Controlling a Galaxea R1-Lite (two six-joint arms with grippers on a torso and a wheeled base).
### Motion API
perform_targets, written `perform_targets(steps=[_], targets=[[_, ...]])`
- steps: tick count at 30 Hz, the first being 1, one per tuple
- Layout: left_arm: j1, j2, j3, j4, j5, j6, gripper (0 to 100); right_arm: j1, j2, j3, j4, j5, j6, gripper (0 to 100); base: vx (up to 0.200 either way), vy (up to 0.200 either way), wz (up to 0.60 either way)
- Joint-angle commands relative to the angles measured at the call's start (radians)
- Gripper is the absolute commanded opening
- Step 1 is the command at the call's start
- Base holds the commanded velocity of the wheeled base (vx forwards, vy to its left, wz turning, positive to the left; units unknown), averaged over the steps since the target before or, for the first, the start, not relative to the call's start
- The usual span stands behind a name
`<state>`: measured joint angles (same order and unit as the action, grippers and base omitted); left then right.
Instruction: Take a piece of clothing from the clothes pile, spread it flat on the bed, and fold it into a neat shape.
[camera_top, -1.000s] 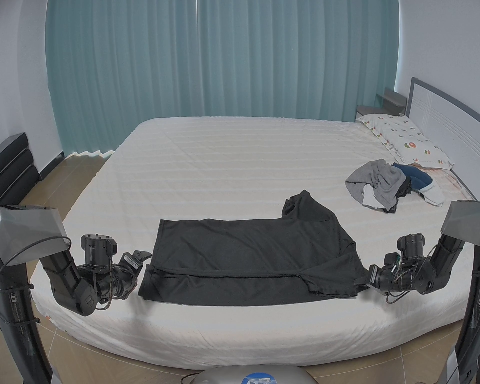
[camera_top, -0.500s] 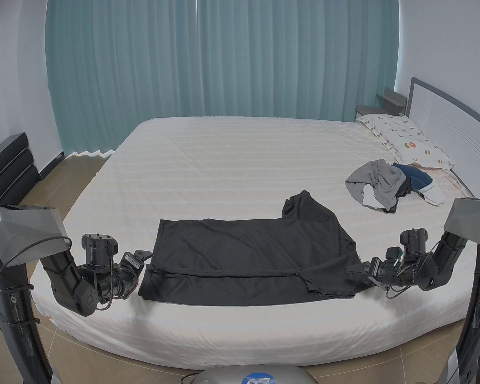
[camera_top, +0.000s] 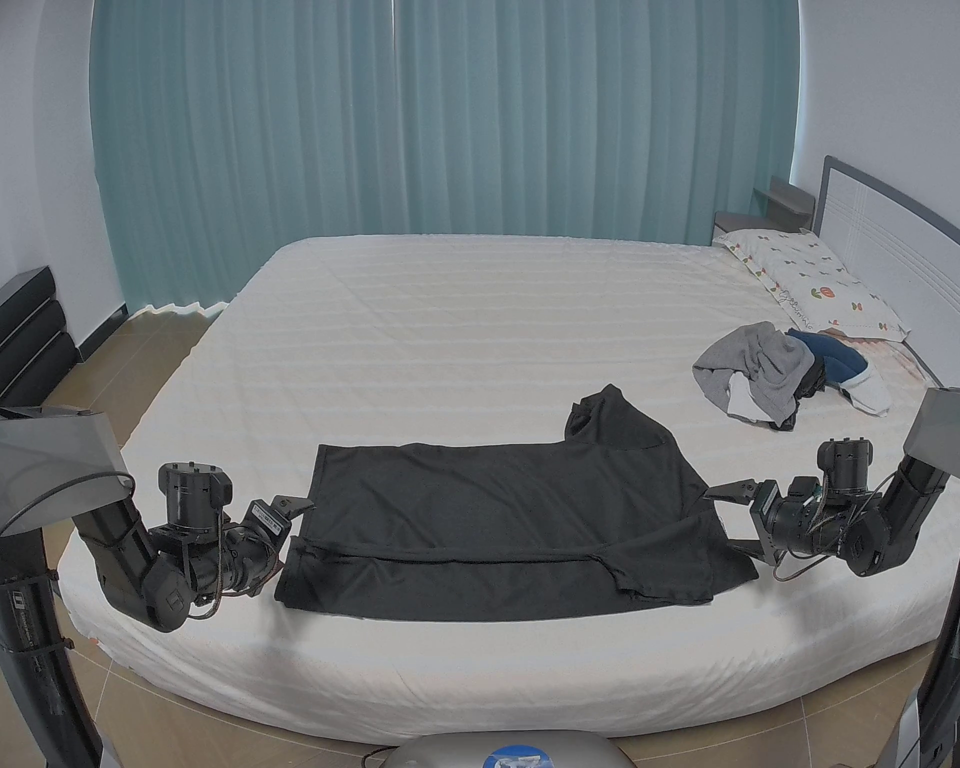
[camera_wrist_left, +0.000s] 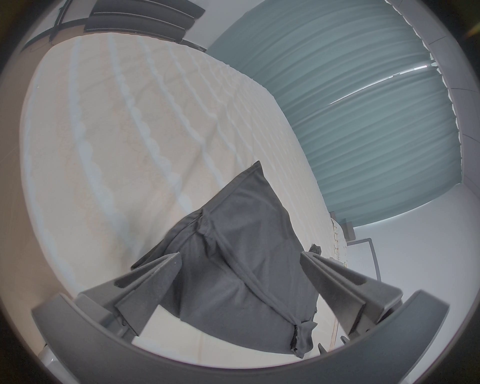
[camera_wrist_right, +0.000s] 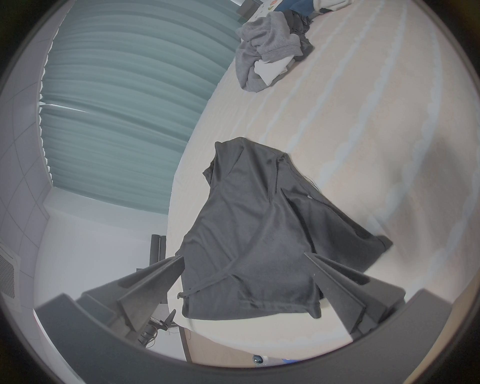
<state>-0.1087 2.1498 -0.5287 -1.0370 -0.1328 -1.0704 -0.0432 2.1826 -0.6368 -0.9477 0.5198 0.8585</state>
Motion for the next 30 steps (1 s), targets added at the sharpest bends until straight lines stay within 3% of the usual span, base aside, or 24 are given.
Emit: perform_targets(steps=[1,6,16,28,30], targets=[[-0.002,-0.011,0.001,-0.001,-0.001,0.000,100,0.000,-0.003,0.009,-0.005,0.000,0.001,100,0.000,0.000,0.00],[-0.017,-0.024,0.010,0.003,-0.002,0.000,100,0.000,0.006,0.009,-0.005,0.000,0.002,100,0.000,0.000,0.00],[-0.131,-0.004,-0.007,0.074,-0.001,0.027,100,0.013,0.011,0.014,-0.005,0.000,0.001,100,0.000,0.000,0.00],[-0.129,0.088,-0.105,0.150,0.053,0.133,100,0.013,0.019,0.006,-0.005,-0.001,-0.001,100,0.000,0.000,0.00],[-0.120,0.097,-0.132,0.173,0.073,0.187,100,0.011,0.020,0.003,-0.006,-0.001,-0.001,100,0.000,0.000,0.00]])
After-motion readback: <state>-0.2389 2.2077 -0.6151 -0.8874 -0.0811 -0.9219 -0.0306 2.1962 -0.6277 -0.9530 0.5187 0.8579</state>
